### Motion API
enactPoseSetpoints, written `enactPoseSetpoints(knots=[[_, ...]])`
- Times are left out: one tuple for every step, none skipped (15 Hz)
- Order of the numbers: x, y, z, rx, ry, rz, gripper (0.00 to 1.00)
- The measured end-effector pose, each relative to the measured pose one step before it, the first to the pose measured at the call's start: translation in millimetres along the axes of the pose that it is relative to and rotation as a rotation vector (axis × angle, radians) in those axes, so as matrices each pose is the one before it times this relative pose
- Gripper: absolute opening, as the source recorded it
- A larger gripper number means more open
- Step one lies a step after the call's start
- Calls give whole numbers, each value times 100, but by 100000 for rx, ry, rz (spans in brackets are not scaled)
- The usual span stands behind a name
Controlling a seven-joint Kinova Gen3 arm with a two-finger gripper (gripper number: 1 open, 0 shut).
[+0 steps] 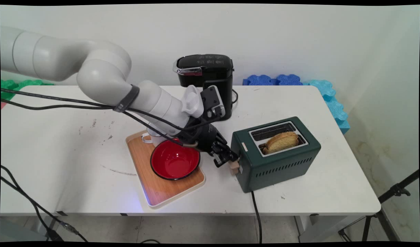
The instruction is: Press the toaster switch
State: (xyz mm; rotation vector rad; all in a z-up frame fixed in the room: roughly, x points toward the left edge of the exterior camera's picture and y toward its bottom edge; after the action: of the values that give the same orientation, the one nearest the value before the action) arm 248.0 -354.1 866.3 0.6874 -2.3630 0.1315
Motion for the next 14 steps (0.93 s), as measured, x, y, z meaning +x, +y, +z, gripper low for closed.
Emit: enactPoseSetpoints(knots=[[-128, 41, 99, -82, -17, -25, 0], [-92, 33, 71, -55, 56, 13, 0], [-105, 37, 93, -77, 31, -5, 0], [-102, 32, 84, -46, 41, 11, 0], [-97, 26, 88, -43, 7, 31, 0], [-97, 17, 83, -41, 23, 35, 0], [-75, 13, 76, -49, 0, 44, 0], [-91, 2, 77, -8, 23, 57, 0], [-98, -10, 86, -16, -13, 22, 0], [-98, -6, 66, 2, -39, 16, 0], [-63, -4, 88, -16, 21, 85, 0], [-68, -7, 60, -1, 14, 27, 0], [-86, -4, 48, 18, 38, 12, 0], [-70, -7, 60, -17, -9, 52, 0]])
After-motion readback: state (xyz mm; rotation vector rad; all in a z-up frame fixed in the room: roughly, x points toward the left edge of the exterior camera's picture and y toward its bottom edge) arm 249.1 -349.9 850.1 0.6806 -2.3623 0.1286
